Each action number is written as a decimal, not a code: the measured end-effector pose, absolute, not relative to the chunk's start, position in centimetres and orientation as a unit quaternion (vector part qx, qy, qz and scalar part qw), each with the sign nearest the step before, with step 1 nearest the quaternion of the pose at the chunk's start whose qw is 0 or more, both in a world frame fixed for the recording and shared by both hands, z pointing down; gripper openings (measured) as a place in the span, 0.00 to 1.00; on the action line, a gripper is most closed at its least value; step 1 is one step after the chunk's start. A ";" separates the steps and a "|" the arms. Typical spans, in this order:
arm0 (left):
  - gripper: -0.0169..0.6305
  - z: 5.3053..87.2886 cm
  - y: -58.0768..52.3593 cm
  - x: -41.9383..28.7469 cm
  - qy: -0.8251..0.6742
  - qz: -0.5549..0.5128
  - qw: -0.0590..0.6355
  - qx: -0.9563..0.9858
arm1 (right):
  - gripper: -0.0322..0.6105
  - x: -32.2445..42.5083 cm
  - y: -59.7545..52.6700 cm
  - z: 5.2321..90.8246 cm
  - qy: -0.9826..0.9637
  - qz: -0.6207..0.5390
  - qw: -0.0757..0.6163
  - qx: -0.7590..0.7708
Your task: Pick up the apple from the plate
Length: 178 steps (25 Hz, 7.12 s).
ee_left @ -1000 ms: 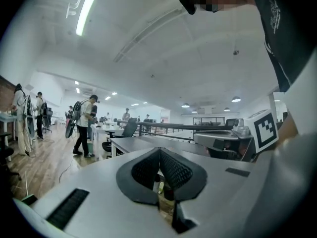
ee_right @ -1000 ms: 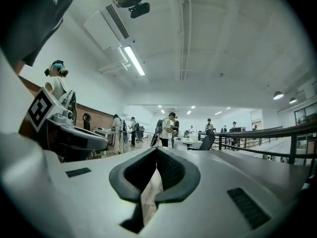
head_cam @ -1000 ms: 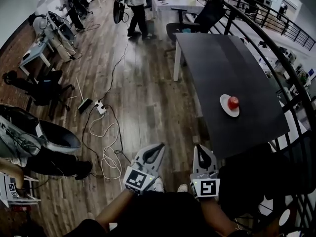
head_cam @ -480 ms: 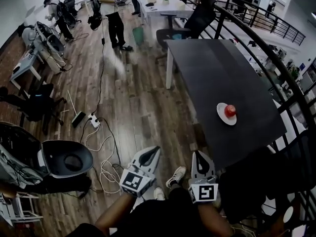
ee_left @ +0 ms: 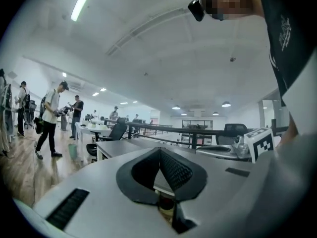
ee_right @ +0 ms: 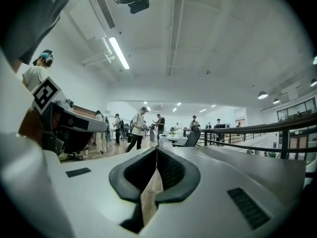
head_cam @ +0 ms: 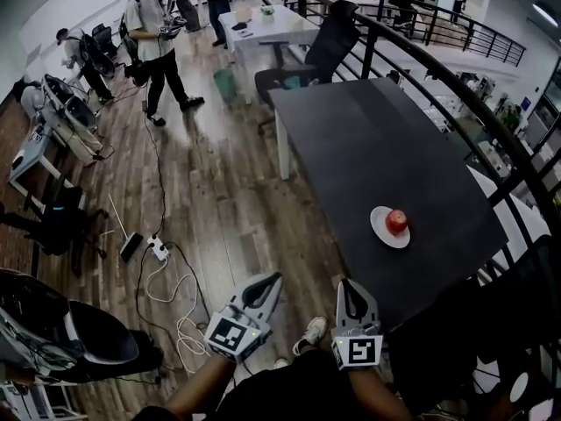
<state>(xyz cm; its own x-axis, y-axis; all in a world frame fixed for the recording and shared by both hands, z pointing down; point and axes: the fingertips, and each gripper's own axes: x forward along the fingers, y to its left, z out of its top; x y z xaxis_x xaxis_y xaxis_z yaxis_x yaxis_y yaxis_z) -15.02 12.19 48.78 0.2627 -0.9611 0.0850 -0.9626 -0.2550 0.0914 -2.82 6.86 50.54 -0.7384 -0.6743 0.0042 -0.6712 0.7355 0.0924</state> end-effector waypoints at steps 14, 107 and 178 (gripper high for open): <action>0.06 47.2 -1.9 -12.1 -0.574 0.010 0.069 0.816 | 0.09 0.3 -6.9 48.7 -0.918 -0.050 -0.001 0.393; 0.06 61.6 -25.7 -3.4 -0.353 0.168 0.110 0.914 | 0.65 8.7 -26.4 72.8 -0.788 0.202 0.250 0.526; 0.06 48.4 -23.9 -4.0 -0.360 0.043 0.033 0.931 | 0.65 6.4 -23.0 43.8 -0.806 -0.053 0.010 0.589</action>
<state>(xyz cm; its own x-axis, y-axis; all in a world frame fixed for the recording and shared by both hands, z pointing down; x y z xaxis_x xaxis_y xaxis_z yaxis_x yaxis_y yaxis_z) -3.96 -23.94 48.38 0.7373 -0.6676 0.1034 -0.6732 -0.7388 0.0299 6.44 -22.96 43.84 -0.3048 -0.9512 -0.0472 -0.9492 0.2993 0.0973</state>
